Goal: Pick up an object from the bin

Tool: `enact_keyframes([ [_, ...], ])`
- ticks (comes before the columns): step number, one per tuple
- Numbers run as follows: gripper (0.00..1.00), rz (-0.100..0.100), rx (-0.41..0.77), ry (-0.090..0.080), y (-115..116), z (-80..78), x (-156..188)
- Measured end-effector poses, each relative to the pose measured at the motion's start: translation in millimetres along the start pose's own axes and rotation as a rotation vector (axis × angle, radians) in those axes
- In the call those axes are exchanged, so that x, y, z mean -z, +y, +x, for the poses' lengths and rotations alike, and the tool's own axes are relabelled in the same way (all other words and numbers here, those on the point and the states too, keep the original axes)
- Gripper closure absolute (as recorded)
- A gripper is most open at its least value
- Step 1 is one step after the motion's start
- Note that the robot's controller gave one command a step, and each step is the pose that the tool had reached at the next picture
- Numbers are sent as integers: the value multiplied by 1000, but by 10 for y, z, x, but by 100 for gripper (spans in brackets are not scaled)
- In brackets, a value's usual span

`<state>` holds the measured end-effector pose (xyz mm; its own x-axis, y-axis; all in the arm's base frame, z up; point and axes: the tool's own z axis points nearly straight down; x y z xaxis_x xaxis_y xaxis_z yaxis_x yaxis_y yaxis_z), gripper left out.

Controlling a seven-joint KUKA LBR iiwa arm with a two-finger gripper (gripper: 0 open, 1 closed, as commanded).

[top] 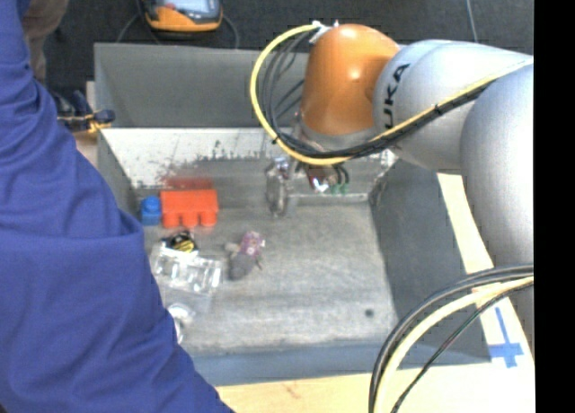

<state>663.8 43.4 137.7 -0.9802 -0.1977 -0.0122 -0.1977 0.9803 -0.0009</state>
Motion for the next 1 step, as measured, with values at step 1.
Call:
enact_keyframes([
  [1, 100, 0, -3, 1, -11, -30, 449],
])
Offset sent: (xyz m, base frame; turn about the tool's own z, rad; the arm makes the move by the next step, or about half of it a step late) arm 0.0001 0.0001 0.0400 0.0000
